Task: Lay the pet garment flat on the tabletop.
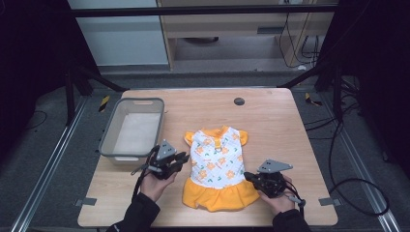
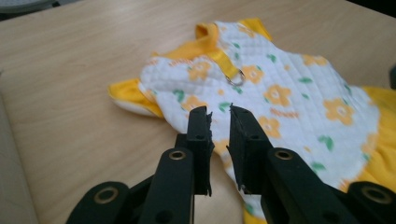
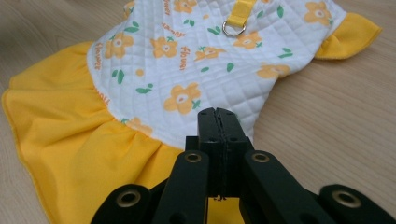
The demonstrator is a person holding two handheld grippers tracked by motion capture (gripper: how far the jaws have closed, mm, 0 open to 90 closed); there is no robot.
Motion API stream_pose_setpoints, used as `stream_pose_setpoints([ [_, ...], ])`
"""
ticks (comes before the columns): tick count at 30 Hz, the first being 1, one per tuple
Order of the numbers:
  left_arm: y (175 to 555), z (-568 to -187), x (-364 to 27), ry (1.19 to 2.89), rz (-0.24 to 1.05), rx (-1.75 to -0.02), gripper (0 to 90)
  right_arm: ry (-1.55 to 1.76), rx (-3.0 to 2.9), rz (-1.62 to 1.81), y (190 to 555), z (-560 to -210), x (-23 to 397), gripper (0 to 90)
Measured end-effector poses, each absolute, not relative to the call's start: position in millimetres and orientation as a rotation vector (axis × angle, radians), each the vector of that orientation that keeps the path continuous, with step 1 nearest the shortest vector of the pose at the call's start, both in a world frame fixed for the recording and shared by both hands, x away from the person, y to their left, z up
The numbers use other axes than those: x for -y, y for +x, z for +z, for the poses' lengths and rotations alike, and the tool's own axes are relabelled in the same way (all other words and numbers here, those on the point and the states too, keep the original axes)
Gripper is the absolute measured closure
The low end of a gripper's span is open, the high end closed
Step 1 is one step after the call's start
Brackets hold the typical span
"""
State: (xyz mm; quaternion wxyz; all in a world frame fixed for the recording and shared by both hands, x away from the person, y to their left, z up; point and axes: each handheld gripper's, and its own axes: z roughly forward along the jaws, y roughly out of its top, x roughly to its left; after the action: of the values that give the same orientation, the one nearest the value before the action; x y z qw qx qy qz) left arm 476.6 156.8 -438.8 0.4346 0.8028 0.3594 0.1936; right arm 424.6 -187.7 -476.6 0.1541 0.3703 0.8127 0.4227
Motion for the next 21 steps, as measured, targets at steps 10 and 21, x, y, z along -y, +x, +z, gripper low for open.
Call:
stream_pose_setpoints([
  [10,543,-457,-115,2.079,0.611,-0.931,80.9,1.026,-2.367,1.18,437,-486,171,90.0],
  [21,587,-499,-103,2.098,0.567,-1.024,80.7,1.028,-2.442,1.095,439,-498,167,90.0],
])
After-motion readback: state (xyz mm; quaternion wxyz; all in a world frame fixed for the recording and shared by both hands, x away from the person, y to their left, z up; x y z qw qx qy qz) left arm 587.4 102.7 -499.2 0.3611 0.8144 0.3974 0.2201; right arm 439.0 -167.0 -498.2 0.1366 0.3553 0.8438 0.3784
